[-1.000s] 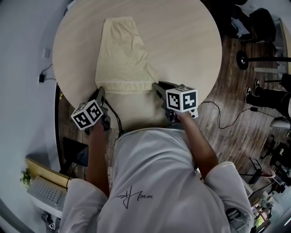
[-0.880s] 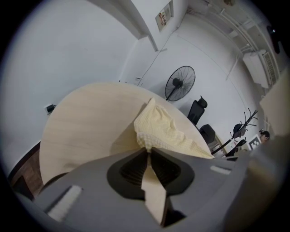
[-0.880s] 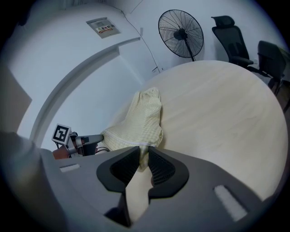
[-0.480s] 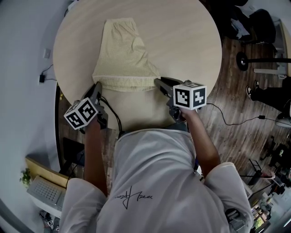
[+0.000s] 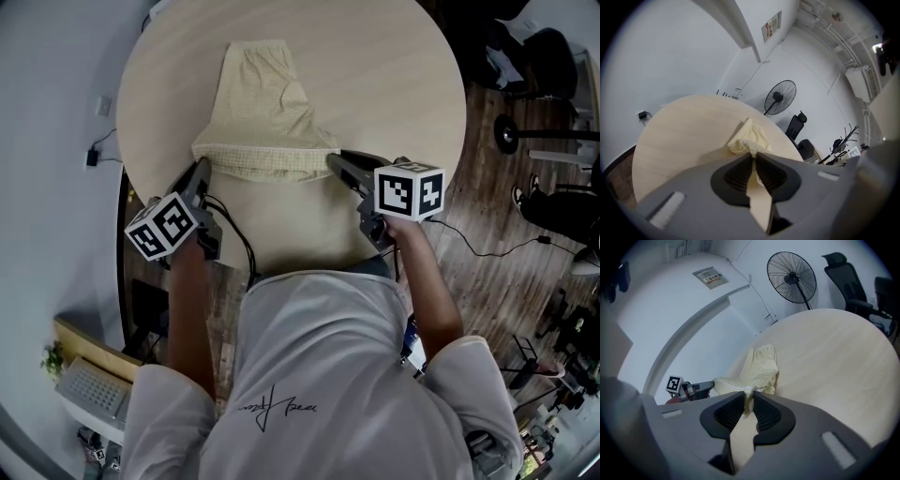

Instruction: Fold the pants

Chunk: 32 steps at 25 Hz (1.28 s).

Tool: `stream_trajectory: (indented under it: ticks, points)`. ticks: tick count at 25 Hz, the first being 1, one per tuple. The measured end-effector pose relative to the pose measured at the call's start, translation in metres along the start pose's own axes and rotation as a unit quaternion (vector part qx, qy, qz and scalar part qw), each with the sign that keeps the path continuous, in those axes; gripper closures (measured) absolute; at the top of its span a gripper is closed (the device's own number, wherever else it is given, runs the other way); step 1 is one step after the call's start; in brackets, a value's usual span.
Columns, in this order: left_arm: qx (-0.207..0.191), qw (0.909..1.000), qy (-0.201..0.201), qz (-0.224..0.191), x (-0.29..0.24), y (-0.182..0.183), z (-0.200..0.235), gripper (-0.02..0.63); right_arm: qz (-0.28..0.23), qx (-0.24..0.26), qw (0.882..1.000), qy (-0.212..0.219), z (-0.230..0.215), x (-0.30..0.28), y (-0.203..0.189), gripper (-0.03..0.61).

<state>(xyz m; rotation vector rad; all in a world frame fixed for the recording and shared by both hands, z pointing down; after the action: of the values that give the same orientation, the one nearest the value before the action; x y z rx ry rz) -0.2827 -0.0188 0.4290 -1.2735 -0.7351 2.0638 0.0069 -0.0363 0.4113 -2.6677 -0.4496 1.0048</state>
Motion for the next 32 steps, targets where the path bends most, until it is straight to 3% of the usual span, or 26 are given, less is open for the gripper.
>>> stream_trajectory:
  ticks: [17,27,32]
  points:
    - [0.007,0.9996,-0.015,-0.023,-0.035,0.067,0.009,0.528,-0.005,-0.025,0.999,0.041,0.010,-0.016,0.076,0.521]
    - [0.019,0.9993,-0.024,-0.023,-0.040,0.060,0.013,0.528,0.005,-0.067,0.993,0.093,0.010,-0.025,0.072,0.520]
    - [0.032,0.9990,-0.026,-0.015,-0.069,0.083,0.024,0.526,0.012,-0.093,0.988,0.121,0.005,-0.047,0.106,0.520]
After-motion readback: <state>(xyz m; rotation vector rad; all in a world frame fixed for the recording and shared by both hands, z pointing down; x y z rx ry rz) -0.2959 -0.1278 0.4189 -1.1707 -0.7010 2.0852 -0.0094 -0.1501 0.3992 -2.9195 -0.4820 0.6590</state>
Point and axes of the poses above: the fingertips, and each gripper's own axes: x backward along the fingers, z to its left, y out of its top, the point moved 3 cm from there along x, backward along the fingers, and after that the axes turned 14 degrees about -x, right-handed, at the moved point
